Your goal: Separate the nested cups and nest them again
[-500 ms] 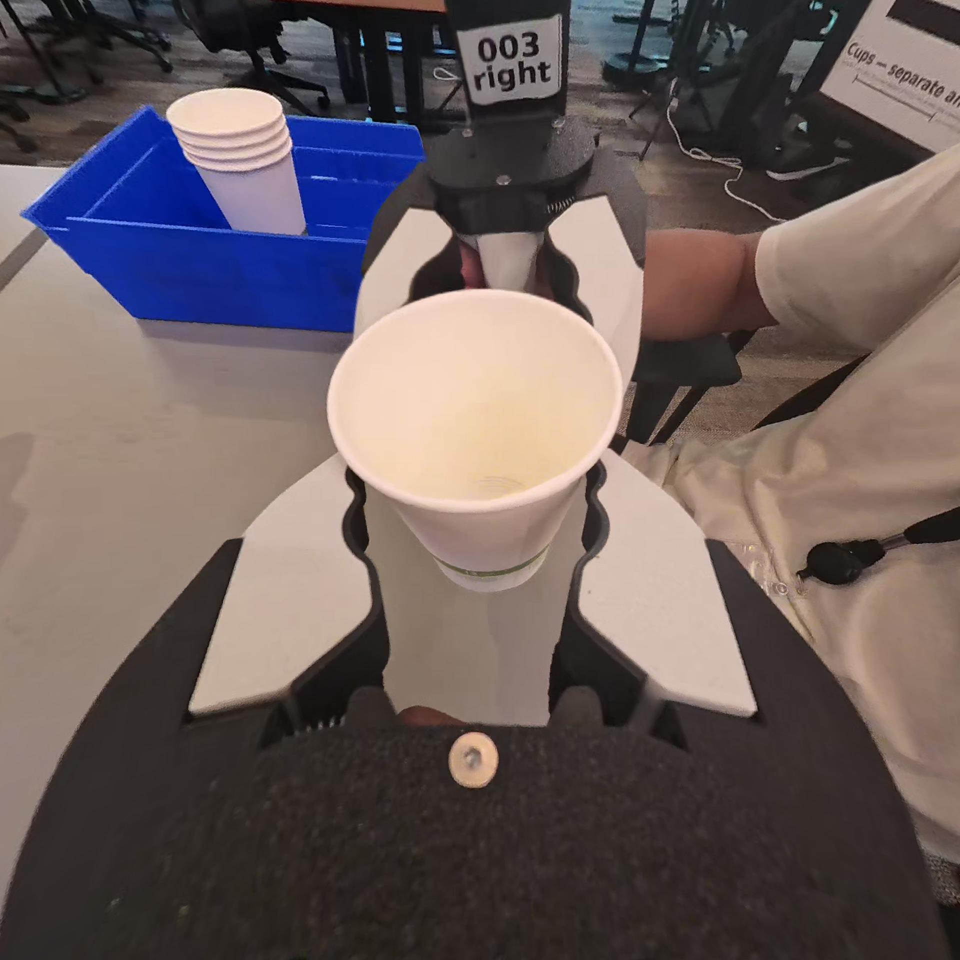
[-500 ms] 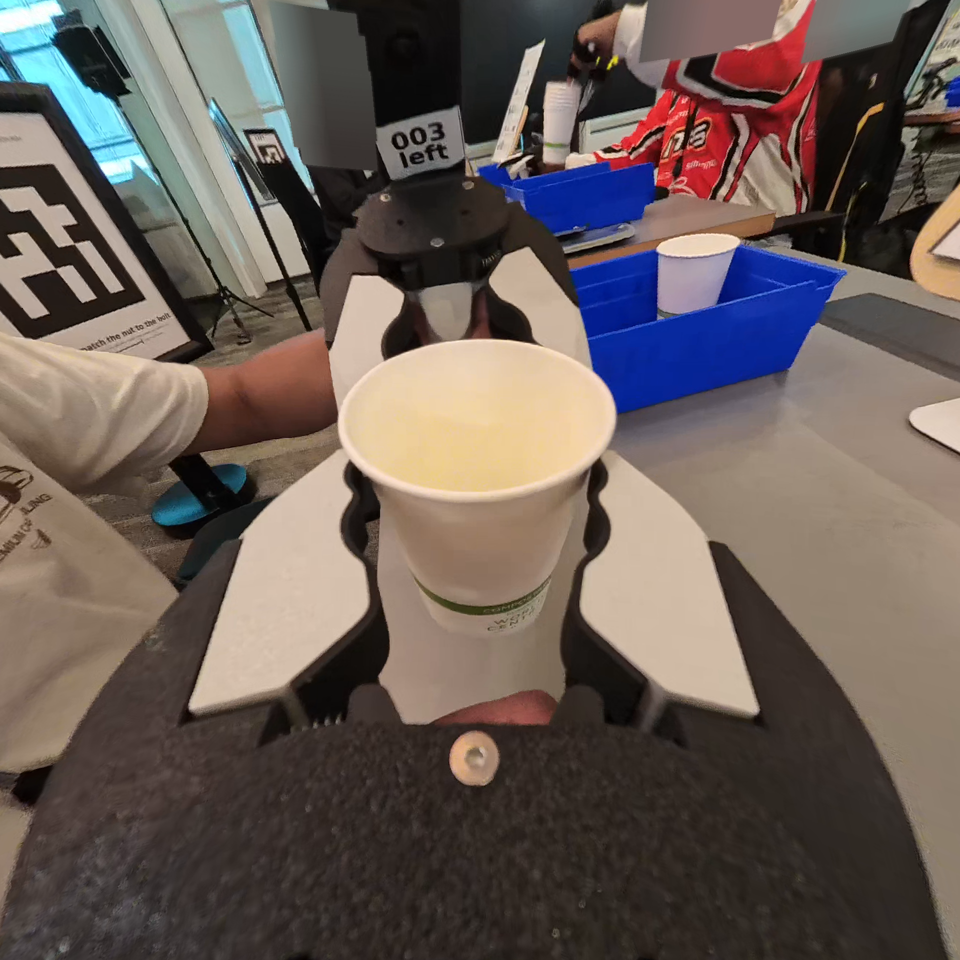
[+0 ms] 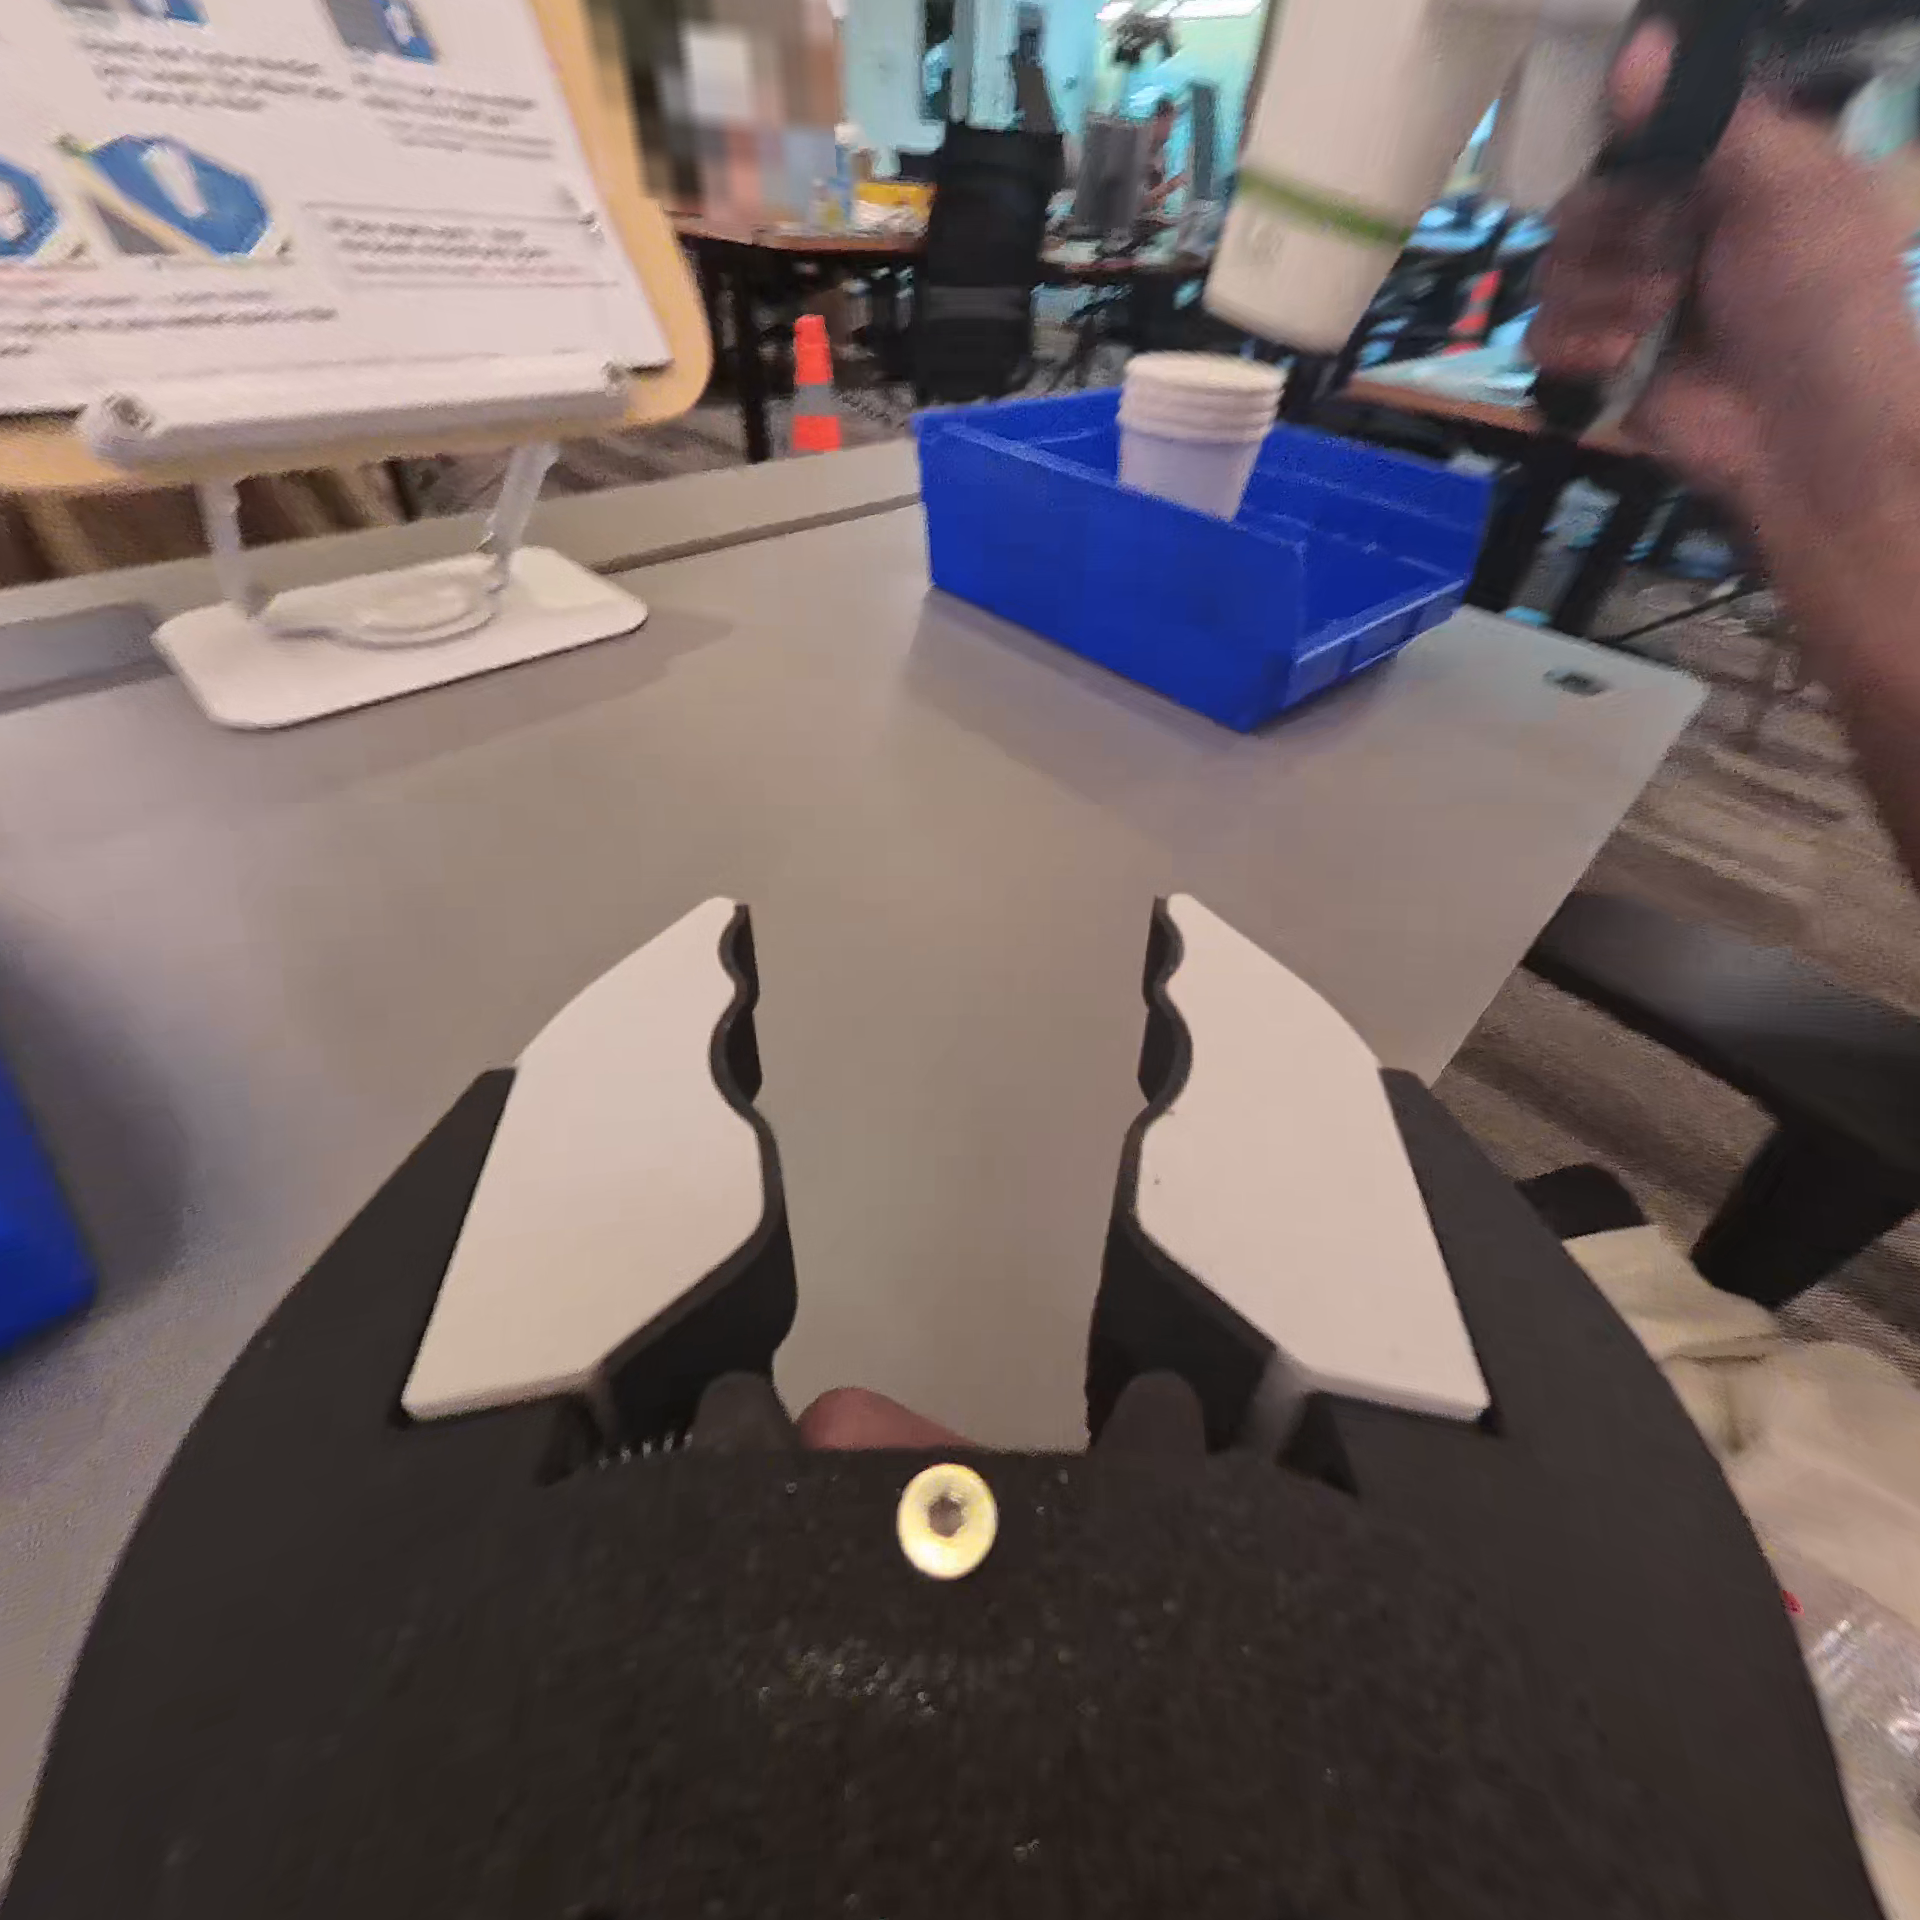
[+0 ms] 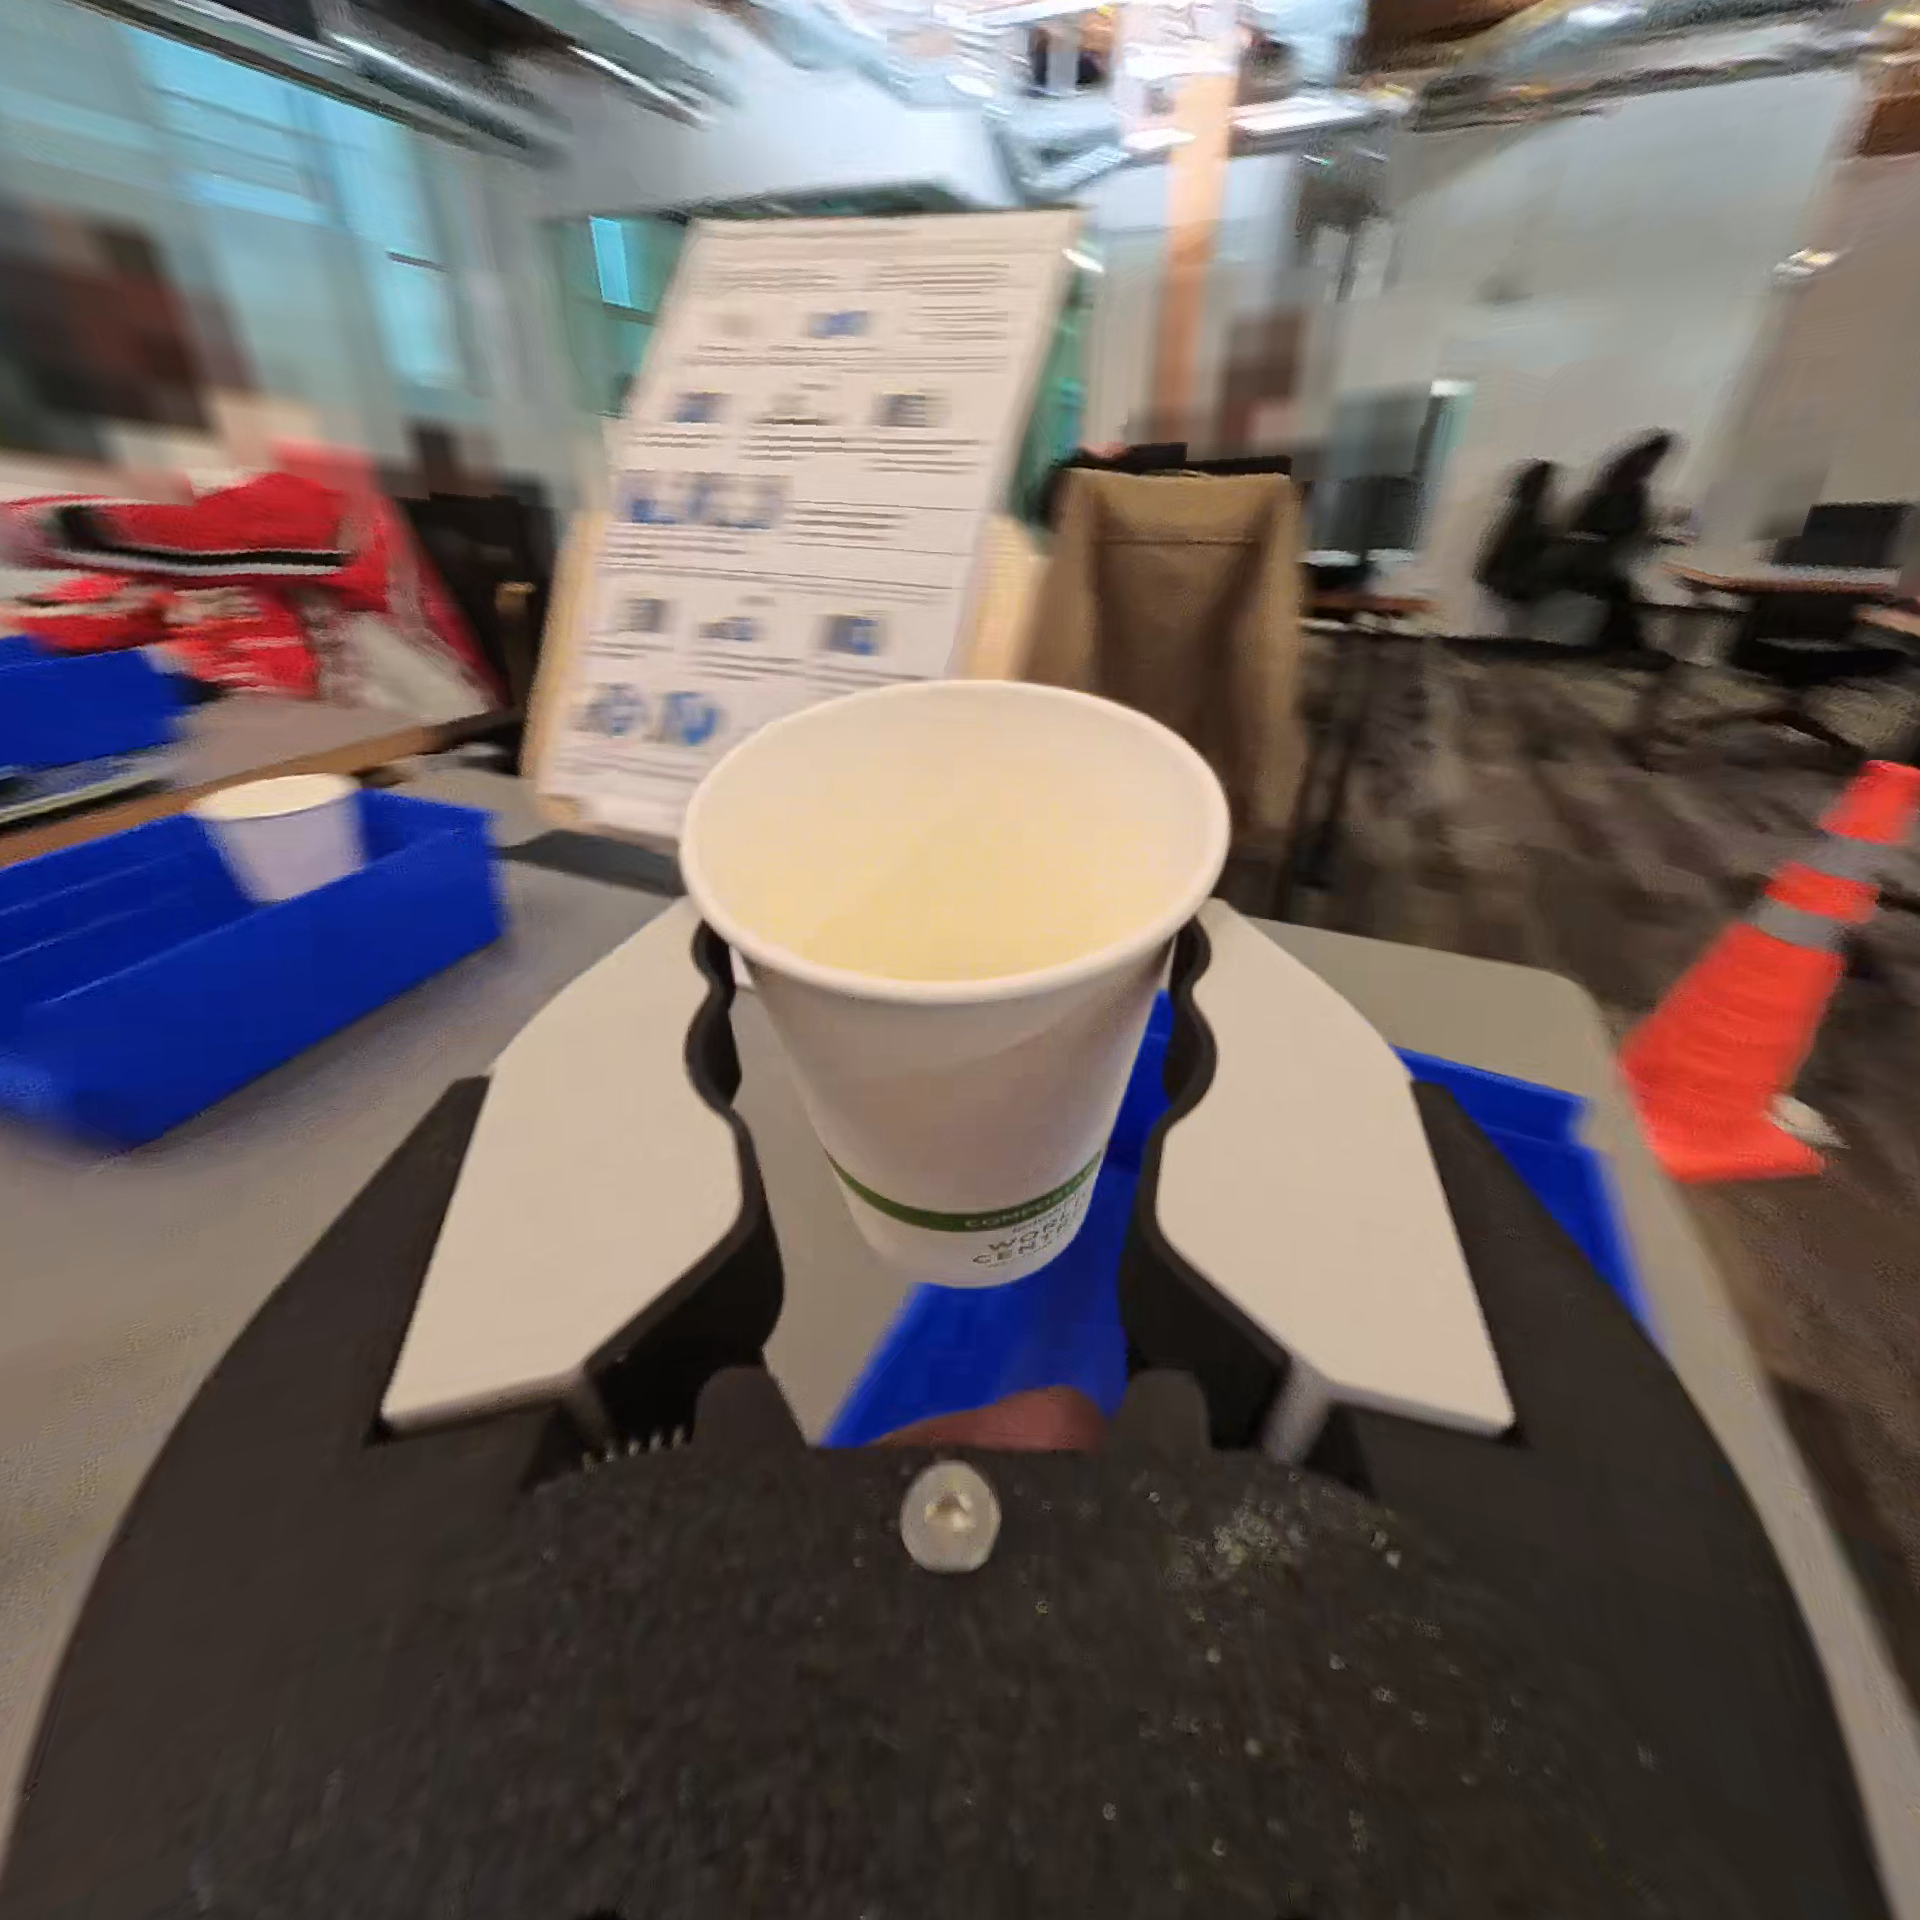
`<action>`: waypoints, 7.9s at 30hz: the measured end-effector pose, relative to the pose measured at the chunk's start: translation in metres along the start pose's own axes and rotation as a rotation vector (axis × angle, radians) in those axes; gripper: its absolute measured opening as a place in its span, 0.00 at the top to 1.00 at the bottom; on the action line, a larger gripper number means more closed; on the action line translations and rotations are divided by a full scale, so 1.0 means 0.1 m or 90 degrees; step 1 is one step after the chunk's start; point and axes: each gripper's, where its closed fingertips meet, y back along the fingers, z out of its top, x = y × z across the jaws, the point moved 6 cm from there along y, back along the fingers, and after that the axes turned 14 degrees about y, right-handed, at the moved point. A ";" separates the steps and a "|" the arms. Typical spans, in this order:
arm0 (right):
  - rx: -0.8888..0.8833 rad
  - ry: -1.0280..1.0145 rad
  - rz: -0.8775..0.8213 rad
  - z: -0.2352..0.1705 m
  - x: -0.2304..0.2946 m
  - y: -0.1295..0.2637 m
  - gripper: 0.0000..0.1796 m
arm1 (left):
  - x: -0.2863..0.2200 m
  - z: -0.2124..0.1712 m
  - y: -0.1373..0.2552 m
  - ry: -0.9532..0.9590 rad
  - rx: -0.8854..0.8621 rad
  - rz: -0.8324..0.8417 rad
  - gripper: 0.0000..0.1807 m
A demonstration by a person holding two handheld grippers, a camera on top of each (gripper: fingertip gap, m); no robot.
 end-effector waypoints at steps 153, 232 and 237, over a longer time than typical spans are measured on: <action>-0.079 -0.131 0.635 -0.14 2.22 -0.34 0.55 | -0.22 0.80 -0.69 -0.124 0.215 -0.373 0.52; 0.380 0.017 -0.031 -1.00 -0.79 -0.29 0.52 | 0.13 0.03 -0.12 -0.072 -0.049 0.201 0.67; 0.184 -0.013 -0.002 -0.57 -0.22 -0.14 0.54 | 0.19 0.03 -0.12 -0.047 -0.052 0.205 0.67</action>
